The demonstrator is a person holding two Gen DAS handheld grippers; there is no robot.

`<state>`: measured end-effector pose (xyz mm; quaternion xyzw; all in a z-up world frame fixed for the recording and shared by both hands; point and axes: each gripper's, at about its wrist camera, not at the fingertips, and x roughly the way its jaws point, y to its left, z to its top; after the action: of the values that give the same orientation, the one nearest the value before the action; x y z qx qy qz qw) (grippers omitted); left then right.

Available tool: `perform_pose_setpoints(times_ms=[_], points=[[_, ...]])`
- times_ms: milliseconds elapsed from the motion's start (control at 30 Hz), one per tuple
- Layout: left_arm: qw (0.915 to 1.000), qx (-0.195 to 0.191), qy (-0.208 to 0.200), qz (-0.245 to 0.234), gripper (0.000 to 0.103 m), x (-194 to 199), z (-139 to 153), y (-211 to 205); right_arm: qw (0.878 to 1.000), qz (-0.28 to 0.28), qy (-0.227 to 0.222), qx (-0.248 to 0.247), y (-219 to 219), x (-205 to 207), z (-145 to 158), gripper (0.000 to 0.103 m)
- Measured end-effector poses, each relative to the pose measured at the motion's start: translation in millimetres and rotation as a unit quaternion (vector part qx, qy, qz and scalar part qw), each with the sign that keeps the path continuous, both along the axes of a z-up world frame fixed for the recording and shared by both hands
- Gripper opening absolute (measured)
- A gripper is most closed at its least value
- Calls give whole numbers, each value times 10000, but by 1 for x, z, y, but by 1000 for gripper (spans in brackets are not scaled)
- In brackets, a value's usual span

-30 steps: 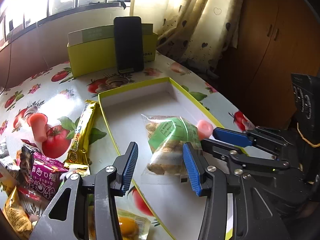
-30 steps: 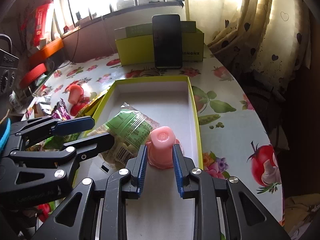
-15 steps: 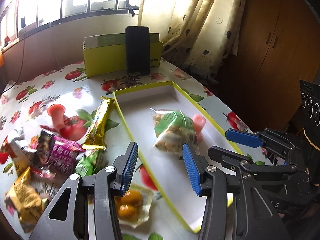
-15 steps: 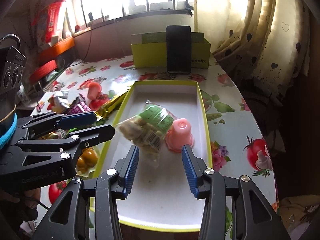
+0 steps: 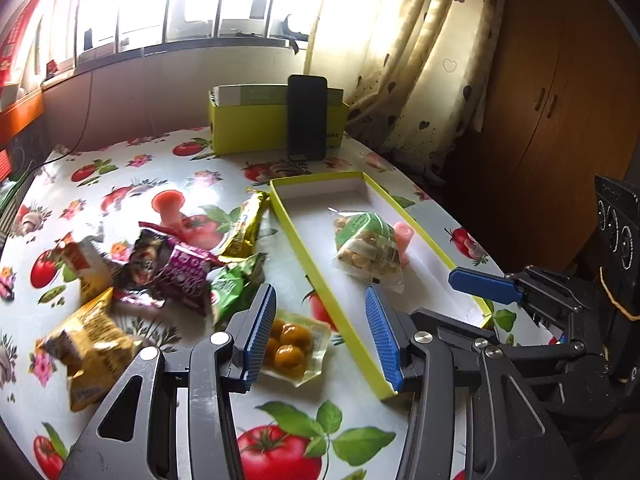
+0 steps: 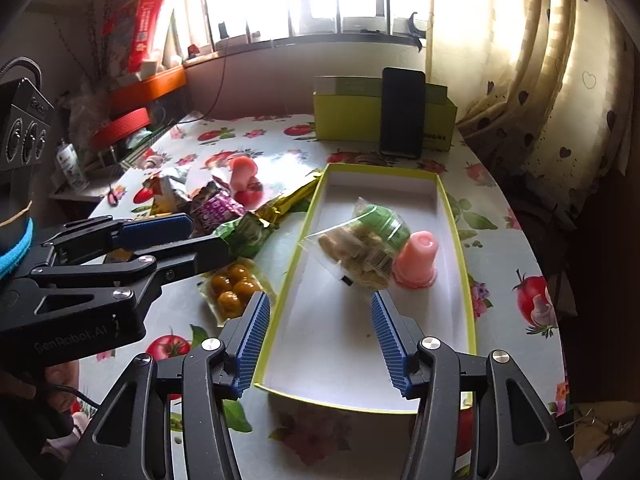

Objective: Organize snacks
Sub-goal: 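Withdraw both grippers from the box lid toward the snack pile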

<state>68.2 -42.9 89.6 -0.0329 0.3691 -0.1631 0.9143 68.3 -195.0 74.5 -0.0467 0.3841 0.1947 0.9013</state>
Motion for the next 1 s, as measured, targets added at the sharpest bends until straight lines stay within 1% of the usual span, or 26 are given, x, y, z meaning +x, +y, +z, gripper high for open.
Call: perform_pose_setpoints(times_ms=[400,1000], points=[[9999,-55,13,139,48,-17,-3,22,9998,156,9,-89,20,-10,1,56],[9996,-88,136,235,48,-19,-12,33,9997,207,112,-113,26,-11,-6,56]])
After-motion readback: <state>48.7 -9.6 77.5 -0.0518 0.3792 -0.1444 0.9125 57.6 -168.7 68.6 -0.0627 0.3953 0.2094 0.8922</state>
